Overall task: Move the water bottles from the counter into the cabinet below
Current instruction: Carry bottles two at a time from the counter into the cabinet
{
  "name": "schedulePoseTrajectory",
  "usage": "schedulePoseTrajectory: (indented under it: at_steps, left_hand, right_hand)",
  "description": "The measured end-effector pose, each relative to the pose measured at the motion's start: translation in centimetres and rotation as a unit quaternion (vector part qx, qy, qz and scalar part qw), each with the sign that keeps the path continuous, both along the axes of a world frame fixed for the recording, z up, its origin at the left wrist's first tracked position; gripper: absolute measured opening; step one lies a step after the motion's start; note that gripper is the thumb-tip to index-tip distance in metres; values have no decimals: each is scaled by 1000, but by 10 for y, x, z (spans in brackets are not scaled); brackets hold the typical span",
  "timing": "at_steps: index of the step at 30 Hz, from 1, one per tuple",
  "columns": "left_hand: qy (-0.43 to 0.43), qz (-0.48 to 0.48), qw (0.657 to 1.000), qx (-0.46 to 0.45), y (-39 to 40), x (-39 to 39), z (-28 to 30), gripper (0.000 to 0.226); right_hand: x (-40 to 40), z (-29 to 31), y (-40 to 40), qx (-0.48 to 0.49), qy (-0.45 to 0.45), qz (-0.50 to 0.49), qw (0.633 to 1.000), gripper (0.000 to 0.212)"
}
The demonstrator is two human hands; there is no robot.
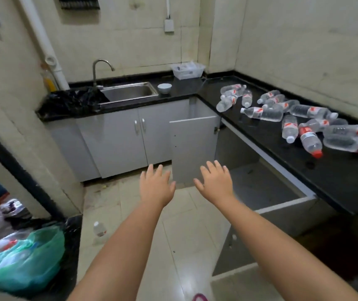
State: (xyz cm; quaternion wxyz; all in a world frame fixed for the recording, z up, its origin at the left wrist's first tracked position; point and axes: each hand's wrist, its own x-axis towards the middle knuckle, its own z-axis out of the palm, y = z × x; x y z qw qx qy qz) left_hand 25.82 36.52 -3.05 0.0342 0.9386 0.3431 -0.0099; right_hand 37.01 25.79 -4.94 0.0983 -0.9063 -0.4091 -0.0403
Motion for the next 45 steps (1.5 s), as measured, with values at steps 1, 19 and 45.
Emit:
schedulePoseTrajectory:
  at_steps: [1, 19, 45]
  left_hand:
    - [-2, -6, 1000, 5, 16, 22, 0, 51]
    - [0, -221, 975, 16, 191, 401, 4, 52]
    - [21, -421, 904, -72, 142, 752, -91, 48]
  right_hand:
    - [21, 1, 13, 16, 14, -6, 1000, 48]
    - [349, -7, 126, 59, 18, -255, 965, 50]
    - [517, -81, -12, 91, 93, -653, 746, 30]
